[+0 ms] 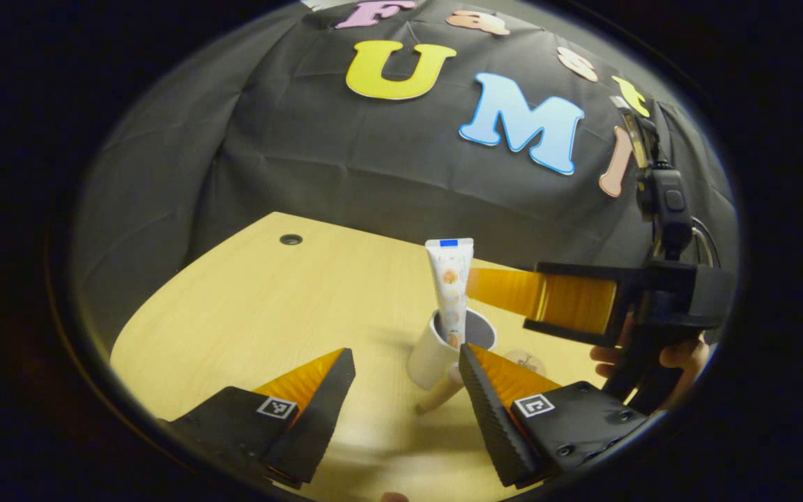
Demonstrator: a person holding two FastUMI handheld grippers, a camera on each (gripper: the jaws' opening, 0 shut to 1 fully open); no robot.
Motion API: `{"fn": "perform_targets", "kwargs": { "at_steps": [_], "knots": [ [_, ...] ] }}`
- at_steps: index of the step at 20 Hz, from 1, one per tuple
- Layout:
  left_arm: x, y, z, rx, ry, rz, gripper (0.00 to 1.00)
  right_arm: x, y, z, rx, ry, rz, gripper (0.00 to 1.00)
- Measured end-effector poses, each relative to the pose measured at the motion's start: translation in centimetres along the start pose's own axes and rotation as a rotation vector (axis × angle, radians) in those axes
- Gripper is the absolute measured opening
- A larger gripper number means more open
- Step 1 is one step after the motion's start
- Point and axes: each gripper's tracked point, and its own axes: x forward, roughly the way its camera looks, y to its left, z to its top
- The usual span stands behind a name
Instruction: Put the toothbrush and toothpaste on the desktop into the cup, then pick up the cup and place it on the coaster on the desktop.
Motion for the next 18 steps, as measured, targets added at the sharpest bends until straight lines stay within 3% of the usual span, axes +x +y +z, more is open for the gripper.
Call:
{"fn": "perform_targets", "kwargs": {
  "at_steps": [5,6,7,12,18],
  "knots": [
    [1.4,-1.7,-0.6,0.025,0.051,-0.042,0.94,-4.0,-3.0,2.0,0.008,-0.049,-0.066,0.89],
    [1.8,-2.1,-0.9,0.027,0.074,-0.05,1.0,-4.8,-3.7,2.1,0.009,-0.051,-0.084,0.89],
    [2.2,-2.4,-1.3,0.028,0.102,-0.054,1.0,-5.6,-4.3,2.2,0.01,-0.051,-0.103,0.89],
    [3.6,-2.6,-3.0,0.054,0.251,-0.047,1.0,-8.7,-7.3,1.1,-0.017,-0.012,-0.213,0.89],
    [5.3,-2.9,-5.6,0.111,0.431,-0.033,0.98,-10.7,-8.9,-0.5,-0.036,0.045,-0.274,0.89]
  ]
}}
